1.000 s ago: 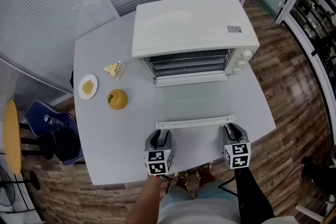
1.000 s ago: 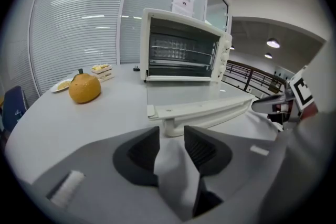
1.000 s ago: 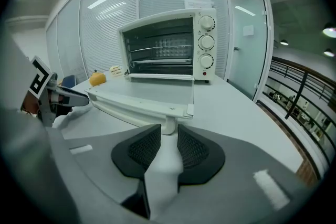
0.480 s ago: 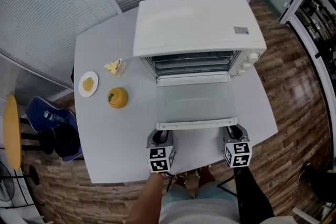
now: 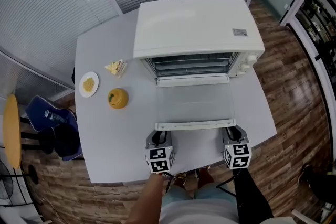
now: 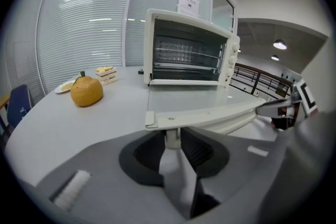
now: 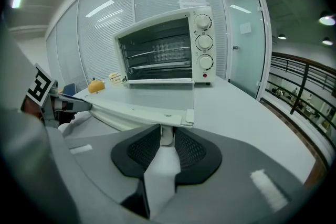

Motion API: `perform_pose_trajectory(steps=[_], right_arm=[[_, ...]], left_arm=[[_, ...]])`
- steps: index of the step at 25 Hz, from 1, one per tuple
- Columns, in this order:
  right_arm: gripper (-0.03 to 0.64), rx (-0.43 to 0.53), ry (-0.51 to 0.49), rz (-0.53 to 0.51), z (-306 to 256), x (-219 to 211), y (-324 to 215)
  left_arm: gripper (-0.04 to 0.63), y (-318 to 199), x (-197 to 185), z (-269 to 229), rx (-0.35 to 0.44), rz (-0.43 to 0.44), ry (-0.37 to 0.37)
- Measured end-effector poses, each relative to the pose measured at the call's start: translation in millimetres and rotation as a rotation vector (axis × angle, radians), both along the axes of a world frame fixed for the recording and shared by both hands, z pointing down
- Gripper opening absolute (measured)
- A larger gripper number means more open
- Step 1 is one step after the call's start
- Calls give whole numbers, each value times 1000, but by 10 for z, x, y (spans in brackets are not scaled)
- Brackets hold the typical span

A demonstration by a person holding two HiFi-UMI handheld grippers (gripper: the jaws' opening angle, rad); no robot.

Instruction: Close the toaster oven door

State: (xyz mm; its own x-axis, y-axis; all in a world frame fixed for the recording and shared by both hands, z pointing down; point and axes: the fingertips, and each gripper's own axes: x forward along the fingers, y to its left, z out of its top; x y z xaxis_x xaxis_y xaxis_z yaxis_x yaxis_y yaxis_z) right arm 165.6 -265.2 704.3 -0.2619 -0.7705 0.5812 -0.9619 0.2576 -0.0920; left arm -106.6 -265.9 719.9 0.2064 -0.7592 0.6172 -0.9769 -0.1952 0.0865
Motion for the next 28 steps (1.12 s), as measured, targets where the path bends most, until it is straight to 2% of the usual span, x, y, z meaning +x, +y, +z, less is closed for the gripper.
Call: perform_pose_trajectory(steps=[24, 28], right_arm=[[89, 156, 34, -50, -643, -75, -131], [91, 194, 25, -59, -805, -86, -194]], left_arm=[[153, -128, -31, -634, 118, -45, -87], [152, -236, -48, -805, 175, -51, -111]])
